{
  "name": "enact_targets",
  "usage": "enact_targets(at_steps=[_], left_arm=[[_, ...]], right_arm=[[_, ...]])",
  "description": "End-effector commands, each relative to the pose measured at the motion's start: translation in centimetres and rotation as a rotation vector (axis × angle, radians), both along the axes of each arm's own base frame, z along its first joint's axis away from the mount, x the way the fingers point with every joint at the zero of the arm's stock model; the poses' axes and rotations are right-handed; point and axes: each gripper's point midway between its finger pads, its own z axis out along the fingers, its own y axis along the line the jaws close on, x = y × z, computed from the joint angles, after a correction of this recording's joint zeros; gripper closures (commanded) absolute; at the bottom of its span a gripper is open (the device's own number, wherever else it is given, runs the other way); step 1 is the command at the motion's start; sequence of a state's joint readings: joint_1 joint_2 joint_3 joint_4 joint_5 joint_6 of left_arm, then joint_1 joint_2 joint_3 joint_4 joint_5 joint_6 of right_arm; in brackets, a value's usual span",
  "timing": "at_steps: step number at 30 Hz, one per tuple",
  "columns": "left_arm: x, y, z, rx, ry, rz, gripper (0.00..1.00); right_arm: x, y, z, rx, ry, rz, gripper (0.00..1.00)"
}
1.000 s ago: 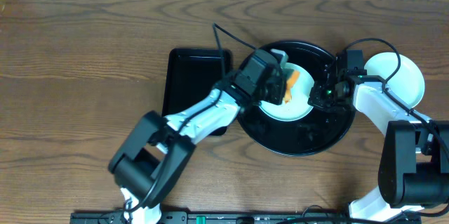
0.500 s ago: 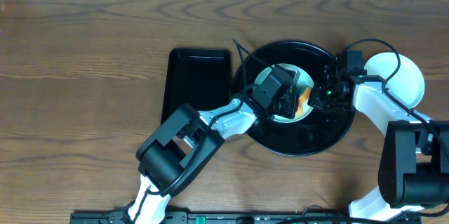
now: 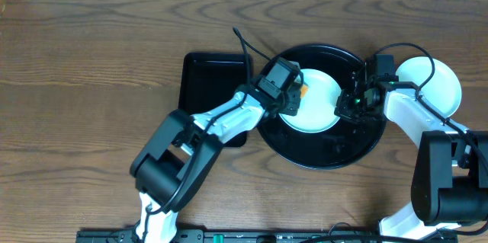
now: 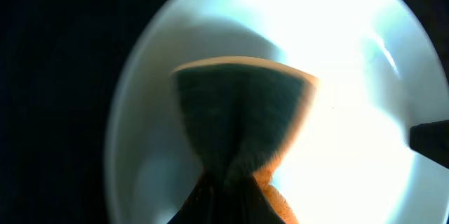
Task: Clean dirty plates on tray and stack at the side
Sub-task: 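Wipe the last pale green plate with the sponge in the left gripper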
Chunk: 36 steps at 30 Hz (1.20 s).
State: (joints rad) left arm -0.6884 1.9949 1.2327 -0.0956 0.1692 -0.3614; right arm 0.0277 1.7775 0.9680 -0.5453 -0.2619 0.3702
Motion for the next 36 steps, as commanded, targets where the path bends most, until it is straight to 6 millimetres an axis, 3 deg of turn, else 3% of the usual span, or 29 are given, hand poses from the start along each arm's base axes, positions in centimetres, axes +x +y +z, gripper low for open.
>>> enact_targets(at_steps=[1,4,7,17,19,24,30,36], left_arm=[[0.8,-1.5,6.1,-0.081,-0.141,-0.078,0.93],[1.4,-2.1,7.5,-0.121,-0.184,-0.080,0.92],[1.4,-2.7,6.8,-0.123,-0.185,-0.088,0.93],[-1.5,-6.9,0.9,-0.096,-0.142,-0.185,0.93],[-1.5,-6.6,0.0,-0.066,-0.142,-0.187,0.92],[1.2,-1.6,-1.5,0.098,-0.158,-0.048,0.93],[3.5,2.4,0.0,0.110,-0.140,0.039,0.93],[3.4,2.2,5.3,-0.009,-0.160,0.010,0.93]], right_arm=[[-1.3,0.0,-0.9,-0.032,0.041,0.035,0.99],[-1.3,0.0,-0.9,-0.032,0.042,0.035,0.99],[-1.3,0.0,-0.9,-0.032,0.042,0.035,0.99],[-1.5,0.0,-1.0,-0.032,0.050,0.034,0.99],[-1.5,0.0,-1.0,-0.032,0.050,0.034,0.99],[-1.6,0.0,-1.0,-0.032,0.057,0.035,0.99],[-1.7,0.0,-1.0,-0.032,0.057,0.035,0.99],[-1.7,-0.1,-1.0,-0.032,0.060,0.035,0.99]])
